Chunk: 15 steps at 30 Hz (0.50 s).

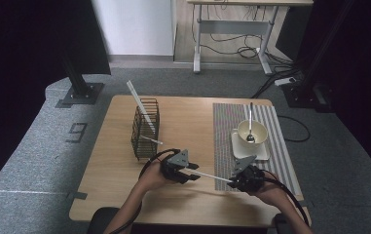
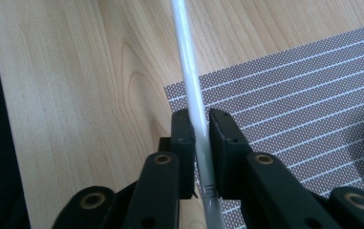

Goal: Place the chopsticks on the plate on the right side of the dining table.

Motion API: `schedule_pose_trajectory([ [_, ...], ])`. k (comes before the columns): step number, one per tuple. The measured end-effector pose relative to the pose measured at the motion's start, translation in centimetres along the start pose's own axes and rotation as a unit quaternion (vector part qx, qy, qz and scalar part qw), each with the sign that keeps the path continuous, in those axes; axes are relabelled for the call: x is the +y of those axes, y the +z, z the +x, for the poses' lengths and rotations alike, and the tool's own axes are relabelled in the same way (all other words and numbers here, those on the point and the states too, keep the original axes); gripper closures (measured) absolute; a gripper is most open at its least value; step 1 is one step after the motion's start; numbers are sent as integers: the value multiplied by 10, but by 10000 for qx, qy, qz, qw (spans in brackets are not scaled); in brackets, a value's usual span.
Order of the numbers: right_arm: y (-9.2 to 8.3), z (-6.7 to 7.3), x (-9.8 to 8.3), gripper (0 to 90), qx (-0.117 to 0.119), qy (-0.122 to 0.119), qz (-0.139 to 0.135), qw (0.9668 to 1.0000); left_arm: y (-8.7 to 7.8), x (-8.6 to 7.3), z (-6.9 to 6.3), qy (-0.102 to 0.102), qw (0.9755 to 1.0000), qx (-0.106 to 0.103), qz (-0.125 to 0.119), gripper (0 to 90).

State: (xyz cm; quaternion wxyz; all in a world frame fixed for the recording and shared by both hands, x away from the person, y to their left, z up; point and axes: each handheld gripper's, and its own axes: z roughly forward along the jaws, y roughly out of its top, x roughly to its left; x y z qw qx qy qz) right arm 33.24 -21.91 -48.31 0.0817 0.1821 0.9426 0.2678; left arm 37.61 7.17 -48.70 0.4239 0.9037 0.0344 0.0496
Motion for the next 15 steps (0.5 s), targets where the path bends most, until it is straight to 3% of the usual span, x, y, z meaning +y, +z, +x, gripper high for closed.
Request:
schedule_pose_trajectory([
  [3,-2,1,0,823,46,3,-34,10000,-2,0,0,-54,10000,6,-65,521],
  [8,-4,0,0,830,19,6,-62,10000,-4,0,1,-151,9996,218,-86,419],
  [15,-14,-3,-7,831,-132,106,-82,9998,-12,-8,6,-521,9968,521,-297,309],
])
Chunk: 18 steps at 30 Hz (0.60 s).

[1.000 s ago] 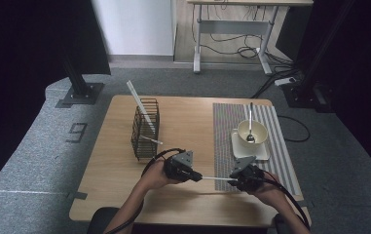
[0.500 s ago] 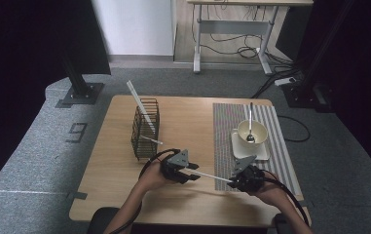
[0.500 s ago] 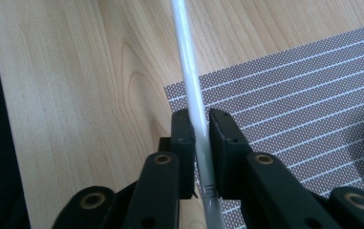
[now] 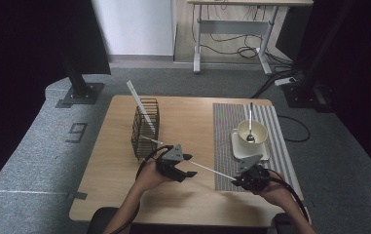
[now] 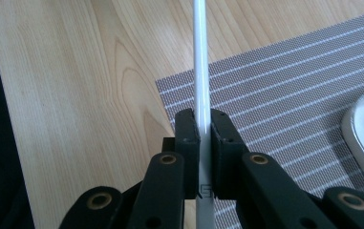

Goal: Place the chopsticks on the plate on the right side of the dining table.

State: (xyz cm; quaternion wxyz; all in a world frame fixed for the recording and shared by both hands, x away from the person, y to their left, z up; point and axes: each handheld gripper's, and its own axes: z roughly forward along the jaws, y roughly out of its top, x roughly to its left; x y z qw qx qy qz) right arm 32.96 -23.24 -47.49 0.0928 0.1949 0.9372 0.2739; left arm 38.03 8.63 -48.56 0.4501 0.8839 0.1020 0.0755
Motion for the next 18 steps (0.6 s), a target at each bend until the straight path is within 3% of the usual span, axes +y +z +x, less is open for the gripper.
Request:
schedule_pose_trajectory([
  [6,-6,-3,-6,830,-182,66,62,9998,0,-8,-2,-237,9990,373,3,187],
  [12,-13,-9,-13,830,-421,273,60,9987,0,-17,-10,-652,9958,644,-44,103],
  [18,-19,-17,-16,830,-607,404,-32,9973,4,-27,-22,-935,9930,722,70,58],
])
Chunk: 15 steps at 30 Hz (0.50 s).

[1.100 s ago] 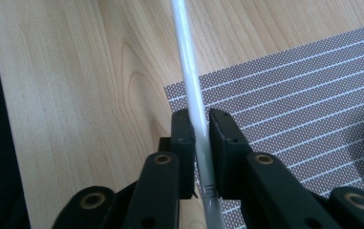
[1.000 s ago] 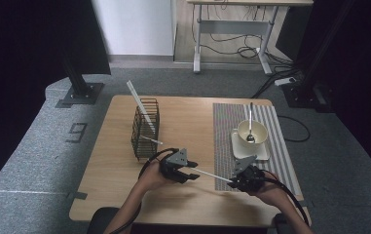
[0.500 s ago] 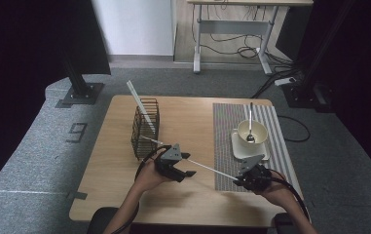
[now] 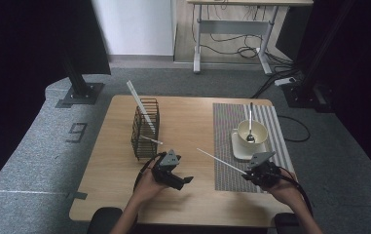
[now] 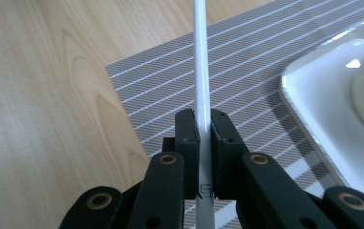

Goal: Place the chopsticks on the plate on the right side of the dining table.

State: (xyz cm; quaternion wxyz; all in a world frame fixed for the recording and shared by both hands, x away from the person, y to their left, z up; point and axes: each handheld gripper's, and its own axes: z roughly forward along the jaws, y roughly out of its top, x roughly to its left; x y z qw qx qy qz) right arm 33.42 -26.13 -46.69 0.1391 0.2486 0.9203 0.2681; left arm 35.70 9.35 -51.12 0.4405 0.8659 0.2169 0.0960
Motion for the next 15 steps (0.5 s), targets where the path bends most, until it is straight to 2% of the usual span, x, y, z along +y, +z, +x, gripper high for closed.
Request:
schedule_pose_trajectory([
  [4,-2,-6,-1,830,-92,85,-29,9999,4,-8,-9,-65,9999,73,107,1],
  [7,-3,-11,-2,830,-169,150,-61,9997,6,-15,-13,-123,9996,151,194,0],
  [11,-4,-16,-3,830,-255,215,-73,9994,7,-22,-14,-286,9993,140,201,0],
  [15,-5,-23,-4,830,-348,305,-86,9989,11,-29,-13,-338,9989,153,287,0],
])
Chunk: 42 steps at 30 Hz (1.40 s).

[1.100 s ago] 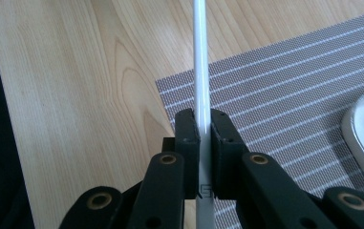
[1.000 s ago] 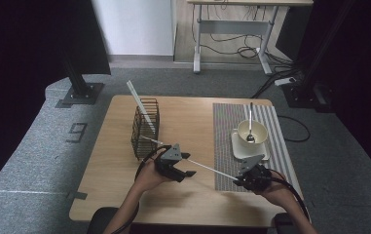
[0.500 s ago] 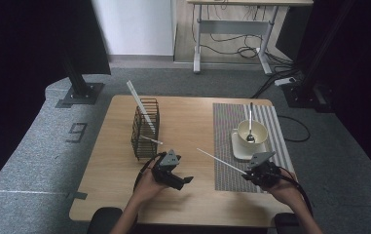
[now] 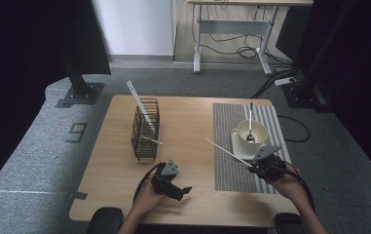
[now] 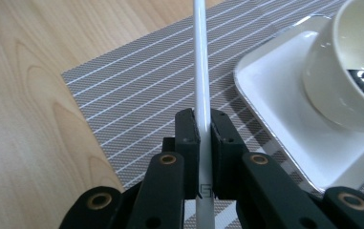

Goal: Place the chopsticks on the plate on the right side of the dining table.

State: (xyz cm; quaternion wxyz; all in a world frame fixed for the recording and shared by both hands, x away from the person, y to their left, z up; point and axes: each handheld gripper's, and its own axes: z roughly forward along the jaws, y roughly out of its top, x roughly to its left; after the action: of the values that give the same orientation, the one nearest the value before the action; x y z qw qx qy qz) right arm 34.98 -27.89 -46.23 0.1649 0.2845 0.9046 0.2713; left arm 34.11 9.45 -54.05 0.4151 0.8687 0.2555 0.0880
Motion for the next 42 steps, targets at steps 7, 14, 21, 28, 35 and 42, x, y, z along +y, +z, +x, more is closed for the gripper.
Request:
schedule_pose_trajectory([
  [7,-2,-13,-2,830,-149,127,-16,9998,7,-2,0,-7,10000,-23,95,0],
  [14,1,-28,-5,830,-241,279,46,9993,8,-1,1,7,9997,-63,234,0],
  [21,12,-47,-10,830,-267,358,218,9988,11,0,-1,158,9989,-92,432,0],
  [28,23,-65,-18,830,-175,490,391,9979,12,0,-1,147,9983,-158,541,0],
  [35,32,-78,-24,830,-72,529,579,9969,14,1,-1,153,9978,-165,628,0],
  [42,38,-90,-28,828,9,580,659,9961,14,1,-1,184,9974,-175,672,0],
])
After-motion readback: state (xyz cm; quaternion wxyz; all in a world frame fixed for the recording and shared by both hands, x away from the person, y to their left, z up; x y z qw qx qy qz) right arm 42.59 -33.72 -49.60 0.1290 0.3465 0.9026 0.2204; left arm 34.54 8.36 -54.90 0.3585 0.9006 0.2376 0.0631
